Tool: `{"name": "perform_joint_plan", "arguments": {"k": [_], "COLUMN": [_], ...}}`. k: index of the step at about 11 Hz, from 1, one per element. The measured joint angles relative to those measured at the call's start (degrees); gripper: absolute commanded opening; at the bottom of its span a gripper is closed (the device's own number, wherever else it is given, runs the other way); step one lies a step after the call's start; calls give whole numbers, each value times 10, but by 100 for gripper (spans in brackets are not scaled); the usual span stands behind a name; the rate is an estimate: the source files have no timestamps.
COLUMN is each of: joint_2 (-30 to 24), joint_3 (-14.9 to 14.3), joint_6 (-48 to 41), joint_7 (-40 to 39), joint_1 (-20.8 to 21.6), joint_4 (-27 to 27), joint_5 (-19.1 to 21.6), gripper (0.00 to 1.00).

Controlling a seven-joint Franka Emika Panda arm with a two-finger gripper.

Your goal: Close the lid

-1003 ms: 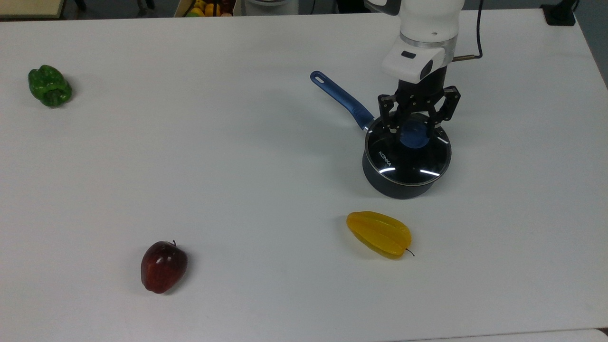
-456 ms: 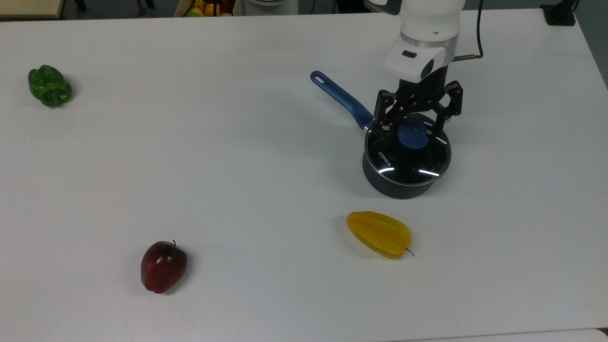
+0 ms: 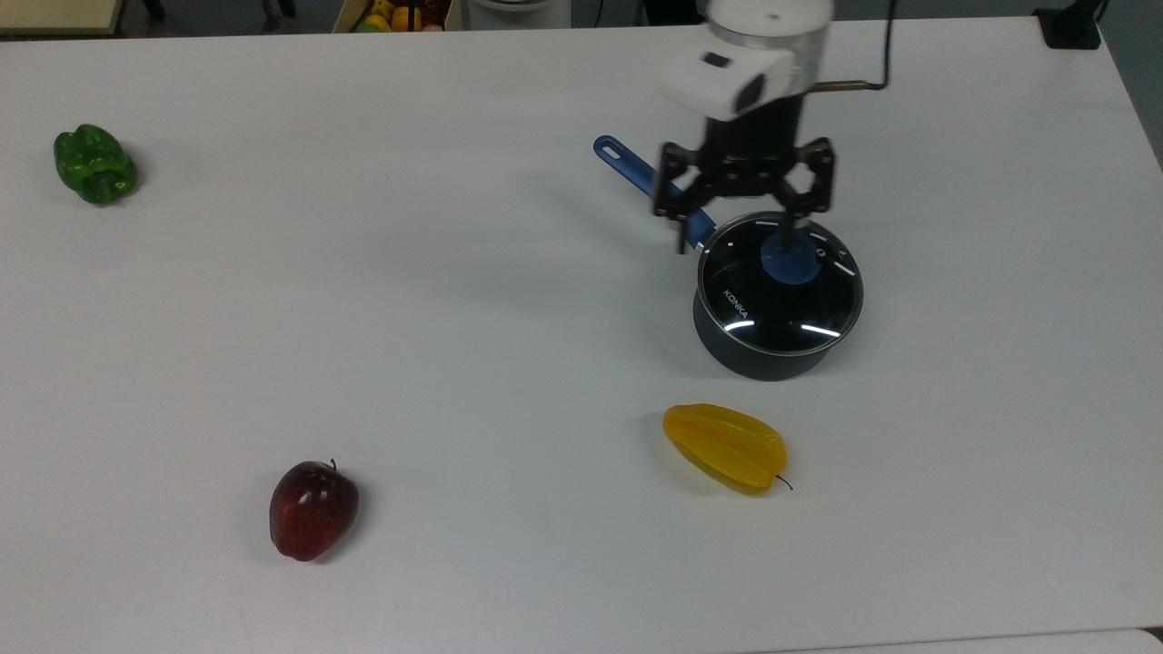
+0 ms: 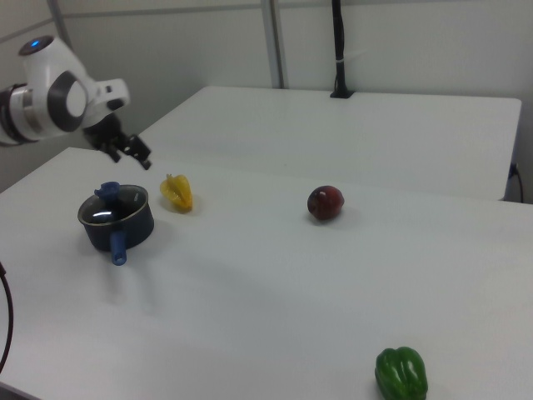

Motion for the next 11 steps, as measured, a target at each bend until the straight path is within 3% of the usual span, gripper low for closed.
{"name": "perform_joint_plan", "arguments": {"k": [5,9,11], "joint_2": [-86,-155,-176], "joint_3": [-2,-1,-1], "joint_6": [-171,-356,-391], "joint_7": [-109,-223,-235], "joint_1": [-138,-207,-225], "joint_4": [0,-6,-15], "joint_5": [0,39,41], "gripper": [100,100,100]}}
